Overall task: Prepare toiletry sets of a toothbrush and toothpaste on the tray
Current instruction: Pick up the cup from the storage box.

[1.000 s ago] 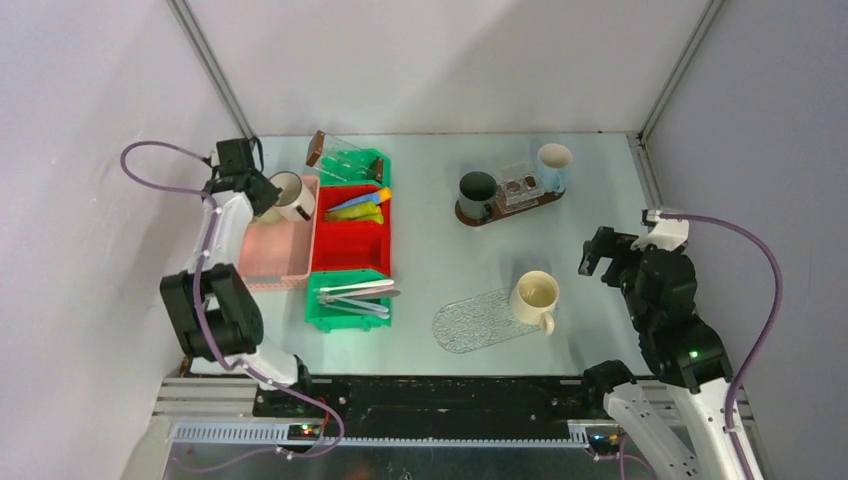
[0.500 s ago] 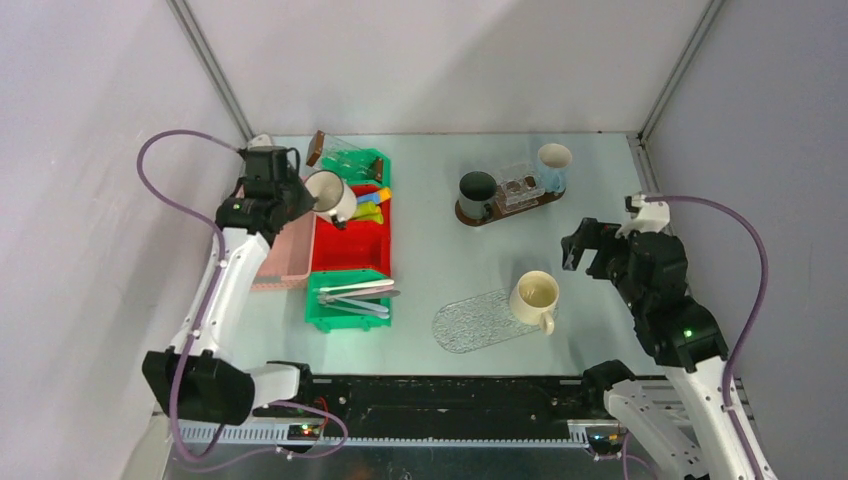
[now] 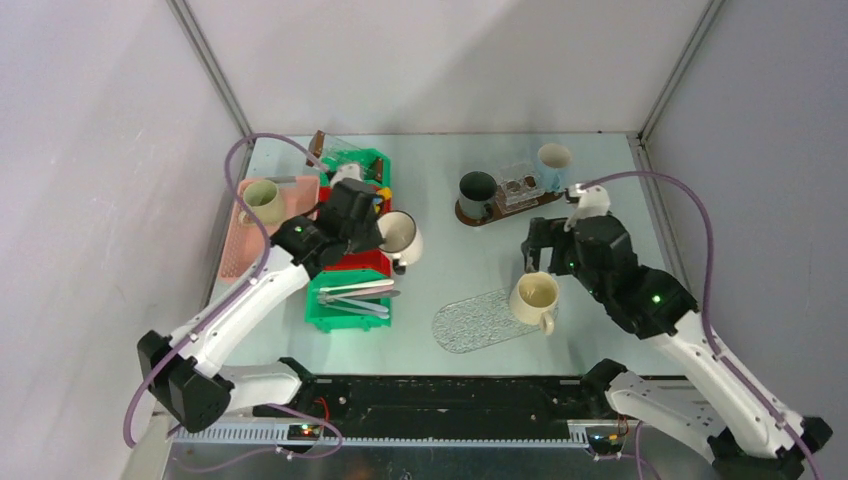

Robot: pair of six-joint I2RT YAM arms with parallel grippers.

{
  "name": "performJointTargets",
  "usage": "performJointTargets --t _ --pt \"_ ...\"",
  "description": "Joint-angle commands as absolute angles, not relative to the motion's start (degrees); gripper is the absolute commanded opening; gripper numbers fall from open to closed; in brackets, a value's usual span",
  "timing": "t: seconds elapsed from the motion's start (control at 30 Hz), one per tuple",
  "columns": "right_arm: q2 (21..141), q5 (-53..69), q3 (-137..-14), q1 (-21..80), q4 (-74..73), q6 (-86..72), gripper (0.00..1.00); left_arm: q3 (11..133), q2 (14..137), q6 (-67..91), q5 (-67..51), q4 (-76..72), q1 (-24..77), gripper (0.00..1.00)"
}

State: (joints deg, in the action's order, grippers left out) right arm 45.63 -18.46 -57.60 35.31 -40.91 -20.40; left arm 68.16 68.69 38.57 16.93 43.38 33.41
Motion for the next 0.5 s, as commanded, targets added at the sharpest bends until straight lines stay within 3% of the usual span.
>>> performJointTargets --t 0.0,0.47 --pt "49.7 -25.2 -61.3 42.1 -40.0 -23.0 0.99 69.3 69.9 44.7 21.7 37.2 39.3 0.00" --pt "64.5 -24.7 -69.5 54.6 -36.8 -32.7 0.86 70.8 74.2 49.1 27.7 33.1 50.8 0.00"
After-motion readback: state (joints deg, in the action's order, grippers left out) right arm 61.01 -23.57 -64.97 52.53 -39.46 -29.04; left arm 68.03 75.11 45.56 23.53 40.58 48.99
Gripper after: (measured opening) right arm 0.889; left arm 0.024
